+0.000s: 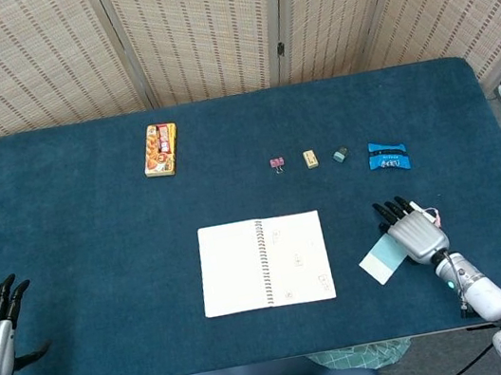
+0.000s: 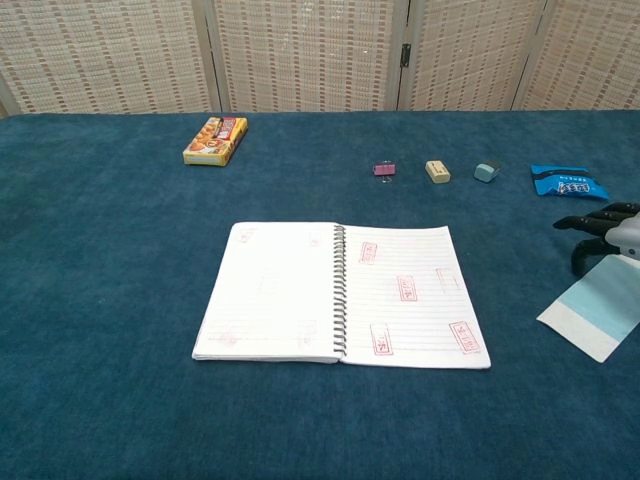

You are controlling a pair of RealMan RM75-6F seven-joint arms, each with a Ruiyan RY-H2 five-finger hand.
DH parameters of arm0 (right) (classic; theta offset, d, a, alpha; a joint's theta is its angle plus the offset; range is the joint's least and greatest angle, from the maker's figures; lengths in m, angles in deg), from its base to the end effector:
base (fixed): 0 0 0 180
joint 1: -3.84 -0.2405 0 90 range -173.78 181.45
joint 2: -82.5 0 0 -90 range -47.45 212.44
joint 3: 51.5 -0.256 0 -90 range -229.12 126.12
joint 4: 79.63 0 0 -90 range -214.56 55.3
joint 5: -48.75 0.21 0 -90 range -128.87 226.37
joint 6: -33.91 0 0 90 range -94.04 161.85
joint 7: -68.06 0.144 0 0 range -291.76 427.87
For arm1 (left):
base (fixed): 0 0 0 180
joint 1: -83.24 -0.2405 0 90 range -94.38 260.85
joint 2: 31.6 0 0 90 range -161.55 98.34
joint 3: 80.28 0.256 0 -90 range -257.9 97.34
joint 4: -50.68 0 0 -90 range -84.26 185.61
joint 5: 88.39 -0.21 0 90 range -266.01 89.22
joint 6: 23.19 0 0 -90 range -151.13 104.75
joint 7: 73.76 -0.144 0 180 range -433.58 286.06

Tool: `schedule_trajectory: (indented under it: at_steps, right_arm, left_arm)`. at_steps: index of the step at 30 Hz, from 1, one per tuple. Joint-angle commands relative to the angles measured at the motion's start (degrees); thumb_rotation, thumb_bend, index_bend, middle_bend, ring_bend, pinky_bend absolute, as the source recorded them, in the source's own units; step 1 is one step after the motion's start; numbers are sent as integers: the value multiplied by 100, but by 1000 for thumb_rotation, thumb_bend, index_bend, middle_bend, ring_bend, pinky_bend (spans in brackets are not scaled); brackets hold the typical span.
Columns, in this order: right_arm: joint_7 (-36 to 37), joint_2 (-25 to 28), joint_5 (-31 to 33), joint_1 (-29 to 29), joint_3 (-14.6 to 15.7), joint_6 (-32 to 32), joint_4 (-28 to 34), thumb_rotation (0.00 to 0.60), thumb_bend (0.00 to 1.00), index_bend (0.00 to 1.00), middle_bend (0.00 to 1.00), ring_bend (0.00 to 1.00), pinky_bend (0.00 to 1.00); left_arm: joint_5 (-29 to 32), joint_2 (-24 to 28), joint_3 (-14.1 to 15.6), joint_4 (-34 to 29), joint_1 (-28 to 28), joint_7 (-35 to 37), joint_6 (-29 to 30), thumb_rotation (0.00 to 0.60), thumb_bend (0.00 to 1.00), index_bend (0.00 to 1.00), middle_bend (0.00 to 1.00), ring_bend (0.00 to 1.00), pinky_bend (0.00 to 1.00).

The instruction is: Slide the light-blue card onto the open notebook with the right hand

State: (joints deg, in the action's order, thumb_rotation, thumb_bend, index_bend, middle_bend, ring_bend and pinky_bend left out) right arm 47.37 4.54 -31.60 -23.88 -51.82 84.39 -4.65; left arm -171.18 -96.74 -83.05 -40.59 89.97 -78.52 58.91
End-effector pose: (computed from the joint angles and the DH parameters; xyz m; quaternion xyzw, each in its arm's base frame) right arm -0.3060 -0.2863 0.0344 0.8192 -0.2841 0.1620 0.4711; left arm -0.3175 0.1910 0.1511 -0.6094 -0.3809 -0.3495 0.6012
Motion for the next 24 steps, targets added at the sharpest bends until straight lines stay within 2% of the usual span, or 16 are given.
schedule_trajectory:
  at_steps: [1, 3, 6, 12, 18, 21, 24]
  right_arm:
    - [21, -19, -14, -1, 7, 43, -21, 600, 215, 384, 0, 0, 0]
    - [73, -47, -64, 5, 18, 116, -64, 600, 216, 470, 0, 0, 0]
    - [118, -88, -90, 12, 33, 175, -142, 600, 217, 540, 13, 0, 0]
    - [184, -100, -101, 8, 35, 251, -157, 600, 220, 545, 17, 0, 0]
    - [307, -27, -324, -7, -20, 588, -33, 600, 217, 545, 19, 0, 0]
    - [414, -73, -661, -129, -65, 821, -89, 600, 212, 544, 20, 0, 0]
    - [577, -248, -1176, -377, -76, 1033, -393, 600, 203, 540, 17, 0, 0]
  left_arm:
    - [-2, -1, -2, 2, 0, 12, 3, 600, 191, 134, 0, 0, 0]
    - [-4, -1, -4, 8, 1, 21, 6, 600, 190, 134, 0, 0, 0]
    - [-2, -3, -1, 14, 5, 20, -4, 600, 190, 134, 0, 0, 0]
    - [-1, -3, -5, 6, 0, 15, 10, 600, 190, 134, 0, 0, 0]
    - [9, -3, -5, 8, 5, 8, -2, 600, 189, 134, 0, 0, 0]
    - [16, -9, -1, 8, 7, -21, -13, 600, 190, 134, 0, 0, 0]
    - [26, -21, 1, -10, 6, -68, -14, 600, 191, 133, 0, 0, 0]
